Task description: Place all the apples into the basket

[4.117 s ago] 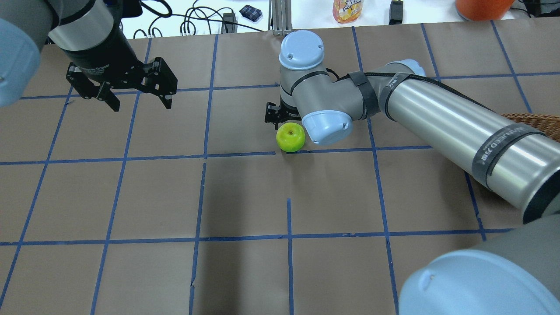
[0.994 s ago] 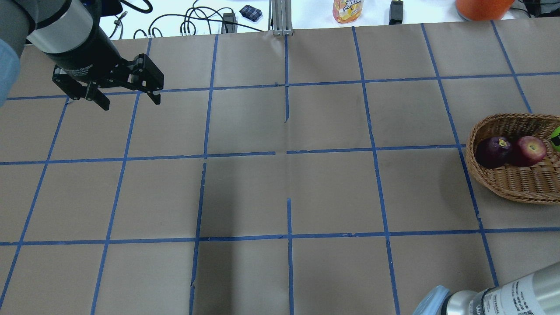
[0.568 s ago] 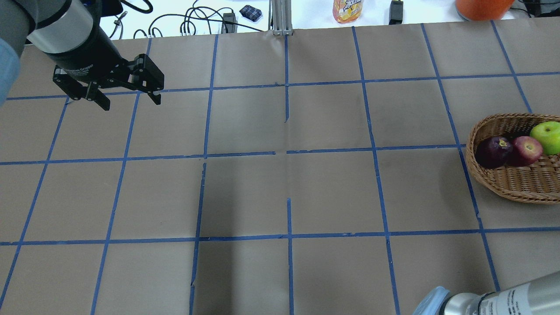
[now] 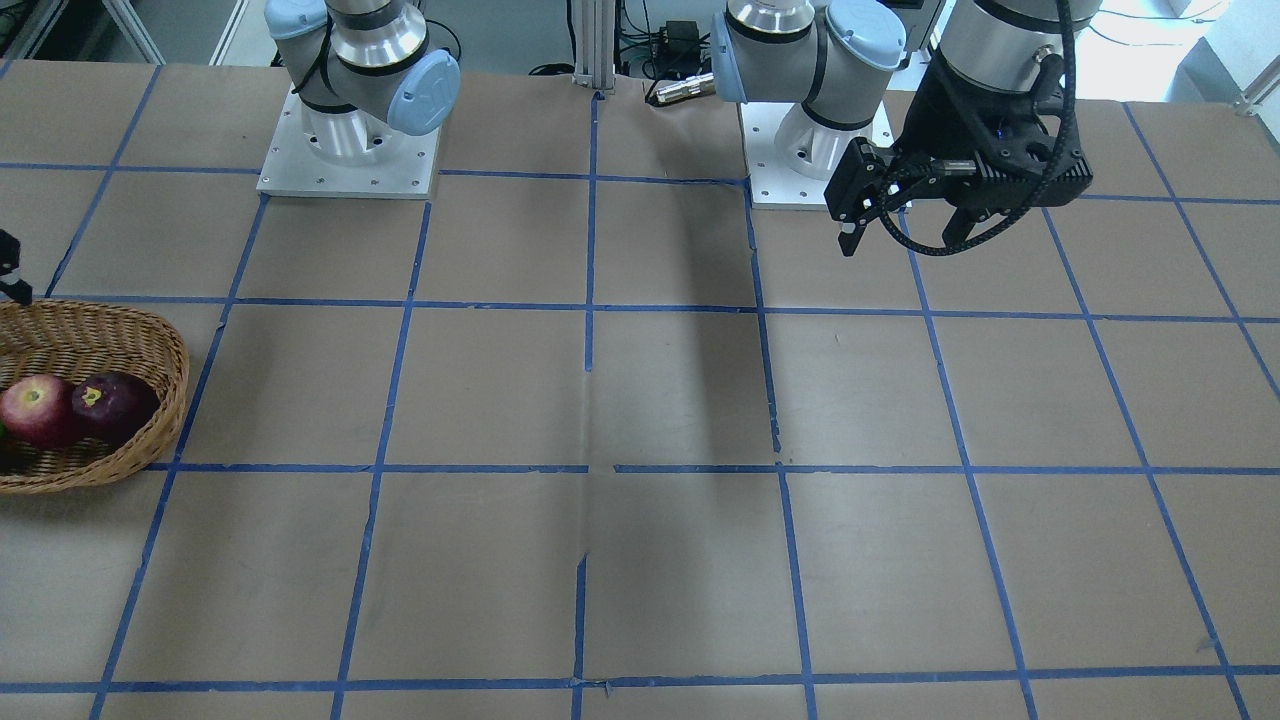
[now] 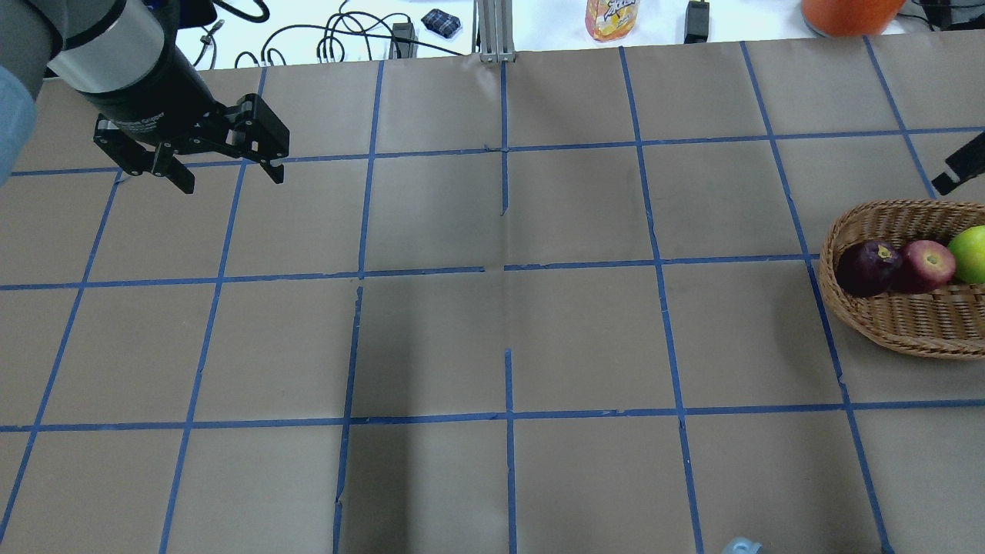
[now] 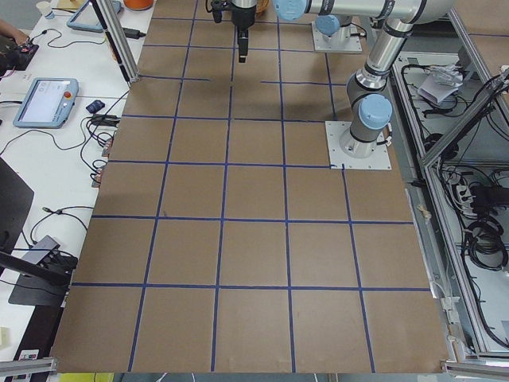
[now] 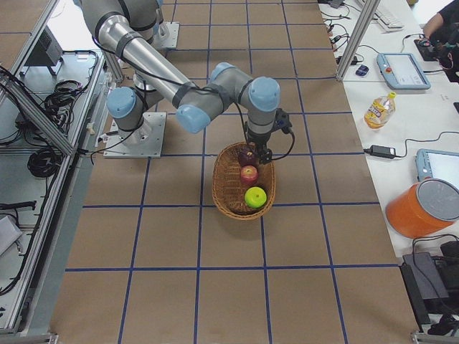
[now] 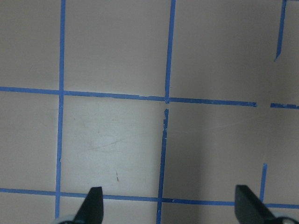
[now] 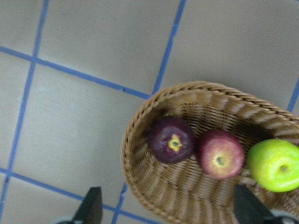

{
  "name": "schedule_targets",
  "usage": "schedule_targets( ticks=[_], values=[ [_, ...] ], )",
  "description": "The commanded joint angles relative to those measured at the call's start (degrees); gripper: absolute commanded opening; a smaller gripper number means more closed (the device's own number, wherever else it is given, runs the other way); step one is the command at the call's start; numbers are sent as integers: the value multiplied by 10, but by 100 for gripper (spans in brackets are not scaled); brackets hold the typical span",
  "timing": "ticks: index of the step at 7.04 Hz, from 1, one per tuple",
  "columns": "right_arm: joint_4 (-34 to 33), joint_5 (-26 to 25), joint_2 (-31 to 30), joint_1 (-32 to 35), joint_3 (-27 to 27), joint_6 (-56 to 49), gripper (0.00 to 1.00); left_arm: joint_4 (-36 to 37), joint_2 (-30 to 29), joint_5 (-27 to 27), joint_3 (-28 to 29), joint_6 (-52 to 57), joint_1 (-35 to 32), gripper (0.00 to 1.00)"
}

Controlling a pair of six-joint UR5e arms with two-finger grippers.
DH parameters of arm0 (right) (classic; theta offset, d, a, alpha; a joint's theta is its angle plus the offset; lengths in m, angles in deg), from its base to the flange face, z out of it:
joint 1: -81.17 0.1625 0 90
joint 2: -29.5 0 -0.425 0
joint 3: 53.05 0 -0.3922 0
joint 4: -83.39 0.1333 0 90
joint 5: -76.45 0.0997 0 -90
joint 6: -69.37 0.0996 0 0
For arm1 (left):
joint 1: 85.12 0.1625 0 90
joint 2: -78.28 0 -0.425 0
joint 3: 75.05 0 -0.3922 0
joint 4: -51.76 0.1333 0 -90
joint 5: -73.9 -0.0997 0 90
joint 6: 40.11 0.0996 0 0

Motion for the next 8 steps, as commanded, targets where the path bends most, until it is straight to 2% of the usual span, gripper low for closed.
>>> schedule_targets(
  ticks=[1, 2, 3, 4, 6, 8],
  values=[
    [48, -26, -52, 159, -2, 292, 100, 0, -2, 2, 4, 0, 1, 100],
    [44, -45, -58, 228, -6, 327, 100, 1, -5, 2, 3, -1, 1, 100],
    [44, -44, -59, 273, -20, 391, 100, 1, 0, 2, -3, -1, 1, 100],
    [45, -37, -56, 287, -27, 460, 100, 1, 0, 1, 1, 1, 2, 100],
    [49, -25, -59, 289, -27, 480, 100, 1, 0, 1, 3, 1, 2, 100],
    [116, -25, -58, 289, -46, 490, 100, 1, 0, 2, 1, 1, 1, 100]
  ],
)
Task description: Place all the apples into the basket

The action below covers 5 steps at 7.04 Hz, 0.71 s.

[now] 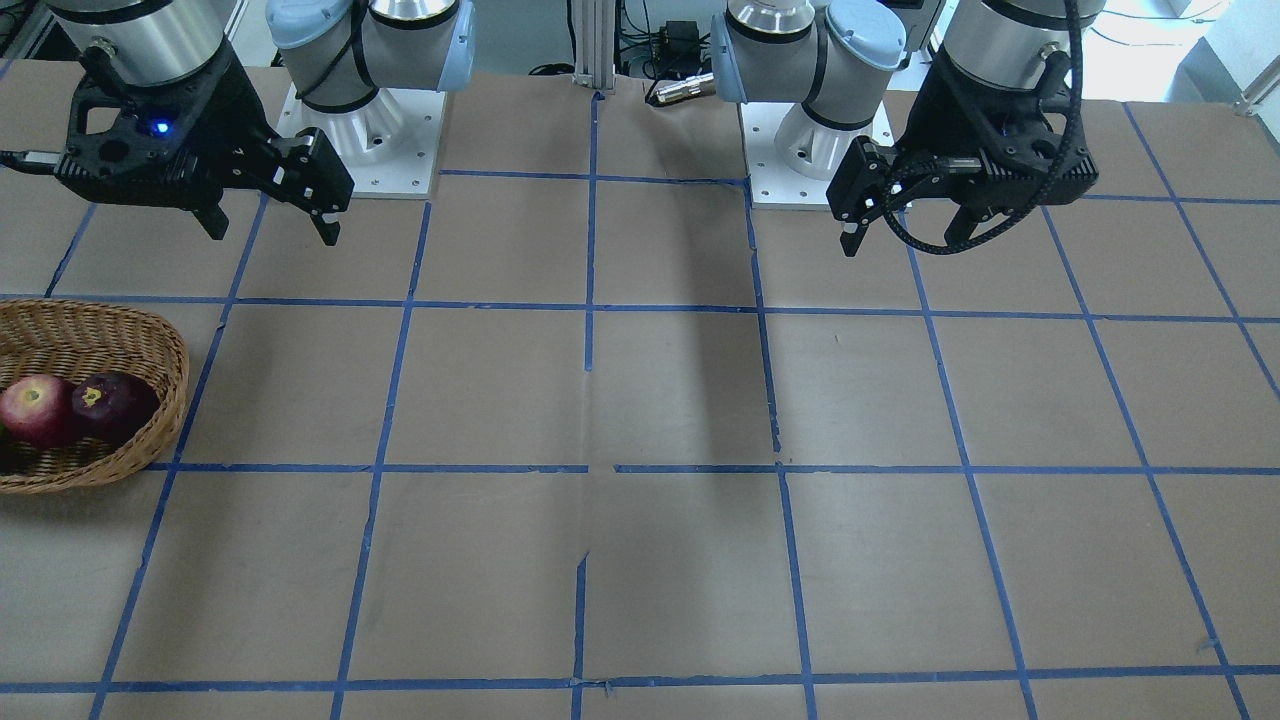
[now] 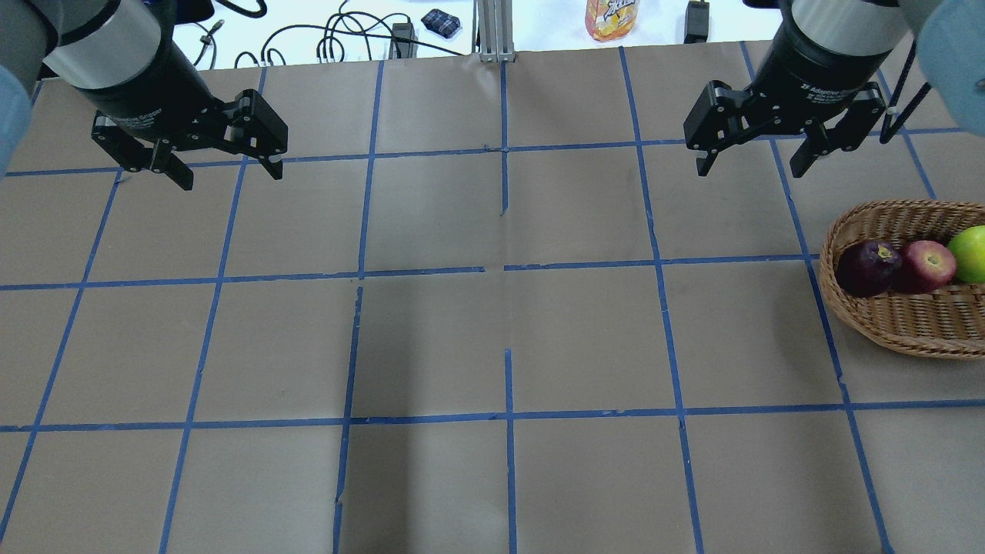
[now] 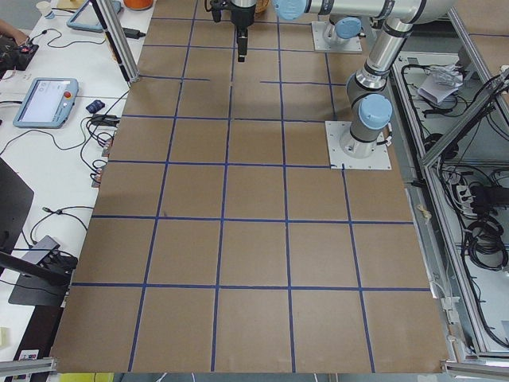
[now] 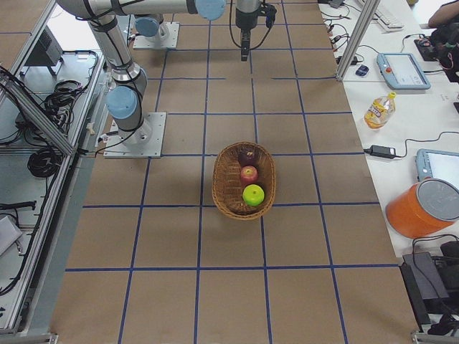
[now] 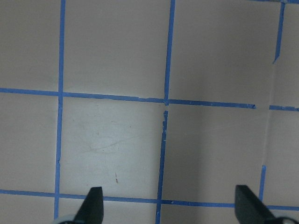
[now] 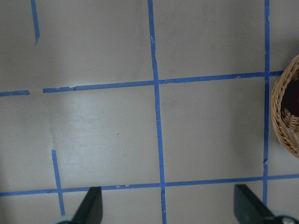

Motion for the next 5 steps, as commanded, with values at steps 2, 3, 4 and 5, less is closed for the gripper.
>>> schedule_targets(
  ticks=[2, 3, 4, 5],
  values=[
    [57, 18, 5, 3, -40, 2, 100, 0, 0, 0, -1, 0, 0, 100],
    [47, 20, 10, 3, -37, 0, 100, 0, 0, 0, -2, -1, 0, 100],
    [16, 11, 14, 3, -39, -2, 100, 0, 1, 0, -4, -1, 0, 100],
    [14, 12, 14, 2, -37, 5, 100, 0, 1, -1, -4, -1, 0, 100]
  ],
)
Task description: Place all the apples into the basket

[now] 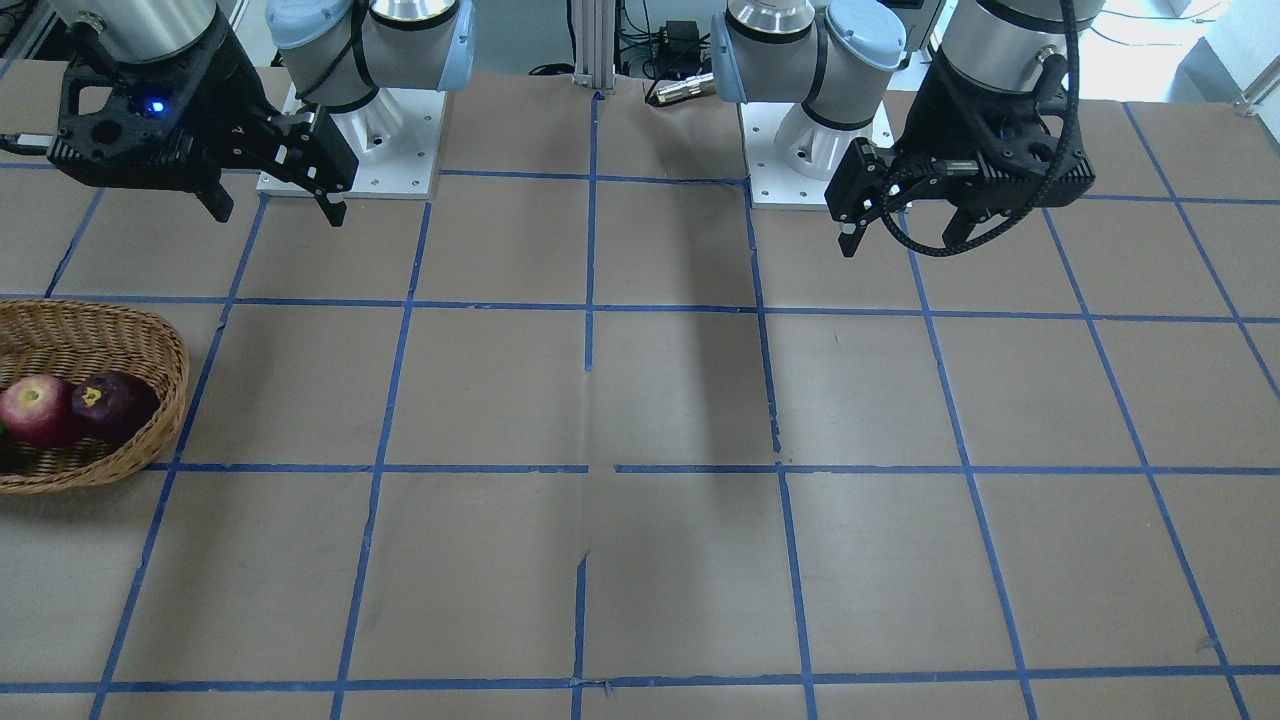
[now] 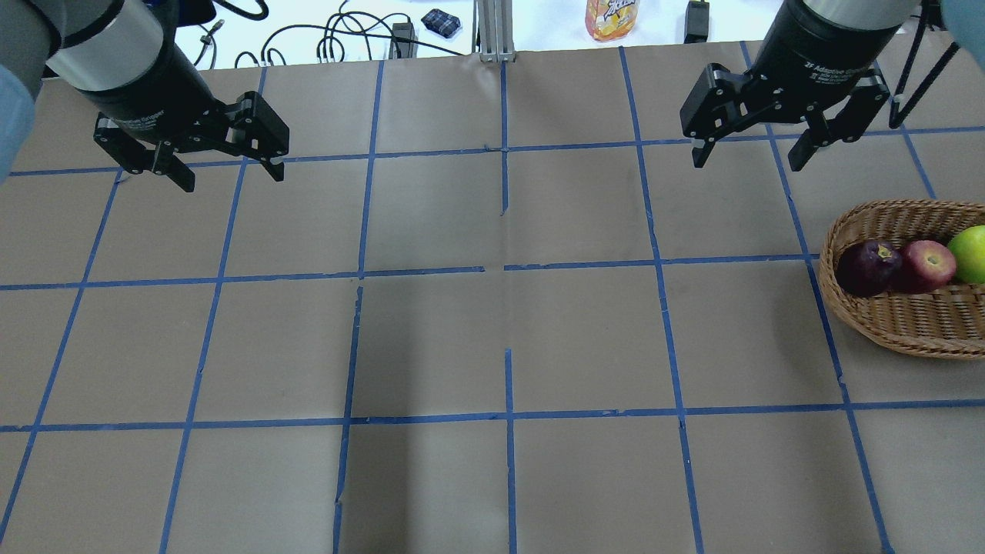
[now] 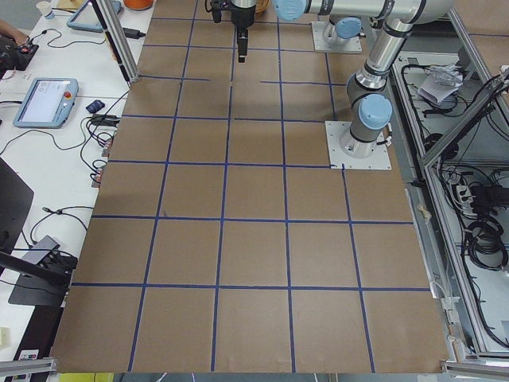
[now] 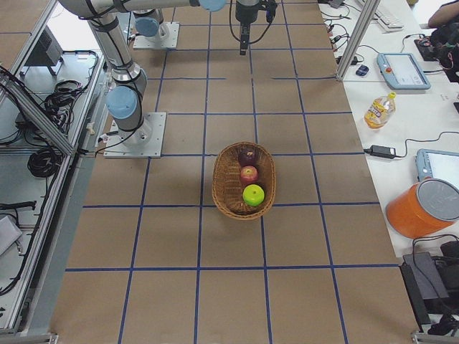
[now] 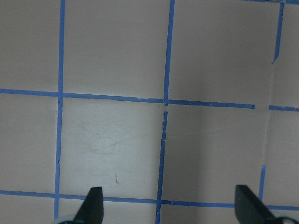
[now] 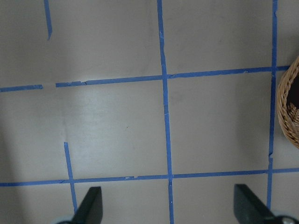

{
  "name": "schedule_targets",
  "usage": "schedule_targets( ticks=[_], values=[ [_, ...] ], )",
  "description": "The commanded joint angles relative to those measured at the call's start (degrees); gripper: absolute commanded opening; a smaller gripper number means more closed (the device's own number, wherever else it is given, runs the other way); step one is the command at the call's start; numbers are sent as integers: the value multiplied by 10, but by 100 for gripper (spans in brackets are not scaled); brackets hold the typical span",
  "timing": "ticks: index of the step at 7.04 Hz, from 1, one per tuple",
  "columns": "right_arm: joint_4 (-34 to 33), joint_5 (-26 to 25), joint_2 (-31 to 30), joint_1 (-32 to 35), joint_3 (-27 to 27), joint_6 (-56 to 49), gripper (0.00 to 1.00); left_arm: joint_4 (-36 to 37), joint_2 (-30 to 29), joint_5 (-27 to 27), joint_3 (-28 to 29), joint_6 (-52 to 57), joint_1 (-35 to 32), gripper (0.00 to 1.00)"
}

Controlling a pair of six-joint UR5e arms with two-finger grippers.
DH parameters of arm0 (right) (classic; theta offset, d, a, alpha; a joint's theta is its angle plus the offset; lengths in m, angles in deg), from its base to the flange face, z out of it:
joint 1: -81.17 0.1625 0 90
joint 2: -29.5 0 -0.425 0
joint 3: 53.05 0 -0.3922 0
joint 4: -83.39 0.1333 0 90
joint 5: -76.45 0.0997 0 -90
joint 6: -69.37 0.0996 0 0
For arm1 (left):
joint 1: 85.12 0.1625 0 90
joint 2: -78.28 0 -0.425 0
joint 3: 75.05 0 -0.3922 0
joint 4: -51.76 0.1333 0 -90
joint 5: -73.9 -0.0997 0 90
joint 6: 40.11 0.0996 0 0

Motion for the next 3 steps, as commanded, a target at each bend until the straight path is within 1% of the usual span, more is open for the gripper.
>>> schedule_targets(
  ticks=[1, 2, 3],
  values=[
    [-11, 3, 2, 0, -3, 8, 92, 0, 0, -2, 1, 0, 0, 100],
    [-13, 3, 3, -1, 2, 3, 100, -3, 1, -4, -3, 0, 0, 100],
    [-13, 4, 3, 0, 2, 10, 100, -8, 0, -4, 3, 0, 0, 100]
  ],
)
